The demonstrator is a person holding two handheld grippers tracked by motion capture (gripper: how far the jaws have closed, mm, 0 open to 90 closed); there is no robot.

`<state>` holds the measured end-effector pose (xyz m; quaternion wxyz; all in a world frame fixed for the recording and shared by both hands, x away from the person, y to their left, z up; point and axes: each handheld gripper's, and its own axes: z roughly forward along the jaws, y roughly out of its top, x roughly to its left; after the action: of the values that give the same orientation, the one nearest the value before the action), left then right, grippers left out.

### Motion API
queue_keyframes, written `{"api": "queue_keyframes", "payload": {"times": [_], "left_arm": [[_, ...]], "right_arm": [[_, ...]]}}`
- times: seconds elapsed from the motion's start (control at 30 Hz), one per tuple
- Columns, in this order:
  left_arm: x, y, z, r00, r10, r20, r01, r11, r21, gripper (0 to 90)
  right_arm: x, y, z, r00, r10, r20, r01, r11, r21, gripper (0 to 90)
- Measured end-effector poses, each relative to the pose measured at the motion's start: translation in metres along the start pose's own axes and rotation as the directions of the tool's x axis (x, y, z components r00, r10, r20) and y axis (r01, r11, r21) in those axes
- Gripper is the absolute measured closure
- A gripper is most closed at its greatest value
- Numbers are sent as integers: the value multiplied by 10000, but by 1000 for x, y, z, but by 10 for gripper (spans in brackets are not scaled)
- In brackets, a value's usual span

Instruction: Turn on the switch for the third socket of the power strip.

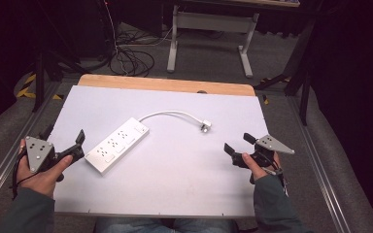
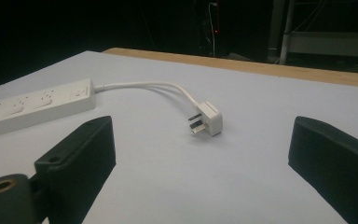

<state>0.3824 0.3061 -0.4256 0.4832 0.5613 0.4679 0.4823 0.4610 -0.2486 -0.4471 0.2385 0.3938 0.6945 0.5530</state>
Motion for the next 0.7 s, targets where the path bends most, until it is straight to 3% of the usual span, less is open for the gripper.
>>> {"api": "queue_keyframes", "payload": {"times": [0.27, 0.47, 0.7], "left_arm": [[0, 0, -1, 9997, 200, -135, -201, 9998, -94, 198], [4, 0, -1, 9997, -33, -224, 33, 10000, 27, 343], [5, -1, -1, 9996, 60, -294, -56, 9999, 144, 485]], "right_arm": [[0, 0, 0, 10000, -1, 6, 1, 10000, -11, 78], [0, 0, 0, 10000, 59, 17, -59, 10000, 25, 78], [1, 0, 0, 10000, 17, -10, -17, 10000, 81, 78]]}}
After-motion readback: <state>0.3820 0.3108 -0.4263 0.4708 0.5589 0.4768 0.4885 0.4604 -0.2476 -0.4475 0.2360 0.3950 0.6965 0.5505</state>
